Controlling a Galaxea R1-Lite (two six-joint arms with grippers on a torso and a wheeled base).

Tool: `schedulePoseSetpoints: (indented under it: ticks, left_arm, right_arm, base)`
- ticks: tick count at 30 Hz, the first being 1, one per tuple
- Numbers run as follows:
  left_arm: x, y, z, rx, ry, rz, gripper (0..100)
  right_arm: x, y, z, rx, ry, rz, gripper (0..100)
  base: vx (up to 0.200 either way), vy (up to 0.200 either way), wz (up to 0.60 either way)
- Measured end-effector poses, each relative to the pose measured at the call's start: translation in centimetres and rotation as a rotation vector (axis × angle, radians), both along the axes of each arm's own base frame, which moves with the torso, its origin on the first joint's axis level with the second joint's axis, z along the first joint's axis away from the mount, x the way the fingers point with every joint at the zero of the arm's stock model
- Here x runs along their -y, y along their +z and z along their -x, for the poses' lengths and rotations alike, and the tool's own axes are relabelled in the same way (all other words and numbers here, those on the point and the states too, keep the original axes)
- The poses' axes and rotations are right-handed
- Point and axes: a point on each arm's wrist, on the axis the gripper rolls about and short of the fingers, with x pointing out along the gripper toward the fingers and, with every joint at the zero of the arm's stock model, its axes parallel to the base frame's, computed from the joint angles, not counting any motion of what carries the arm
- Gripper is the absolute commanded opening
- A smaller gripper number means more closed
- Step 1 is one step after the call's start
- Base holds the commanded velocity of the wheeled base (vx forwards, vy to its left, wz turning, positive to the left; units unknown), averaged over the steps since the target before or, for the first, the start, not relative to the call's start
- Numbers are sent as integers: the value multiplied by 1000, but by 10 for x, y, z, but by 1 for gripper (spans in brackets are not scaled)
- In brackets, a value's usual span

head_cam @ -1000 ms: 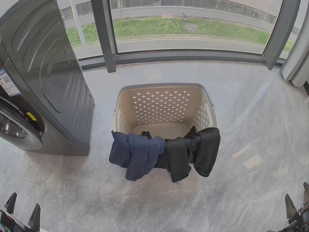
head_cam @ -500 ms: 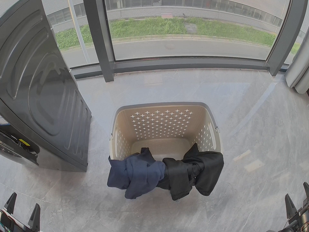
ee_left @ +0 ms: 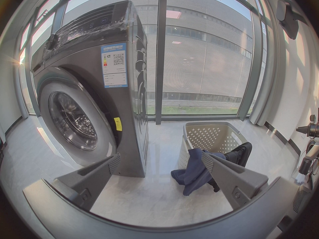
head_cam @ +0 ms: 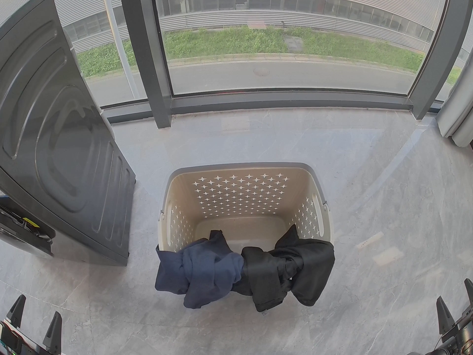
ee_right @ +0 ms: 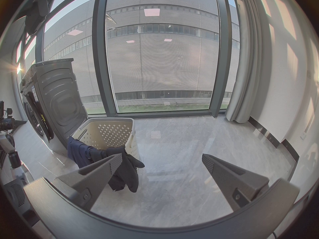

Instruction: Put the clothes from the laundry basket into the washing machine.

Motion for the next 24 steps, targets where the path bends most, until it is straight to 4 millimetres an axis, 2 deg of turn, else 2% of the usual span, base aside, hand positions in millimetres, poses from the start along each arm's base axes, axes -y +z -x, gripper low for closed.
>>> schedulePoseSetpoints:
  ticks: [2,8,14,20,24]
  left_arm:
    - [0,0,0,0,0,0,100]
    - [0,0,0,0,-1,0,100]
    - [0,0,0,0,-1,0,100]
    - [0,0,0,0,-1,0,100]
    - [0,0,0,0,-1,0,100]
  right_arm:
    - [0,0,0,0,0,0,100]
    - [0,0,0,0,-1,0,100]
    - [0,0,0,0,0,0,100]
    - [0,0,0,0,-1,0,100]
    - [0,0,0,0,0,0,100]
  base:
    - [0,0,0]
    - [200,0,0]
    - [0,0,0]
    - [200,0,0]
    - [0,0,0]
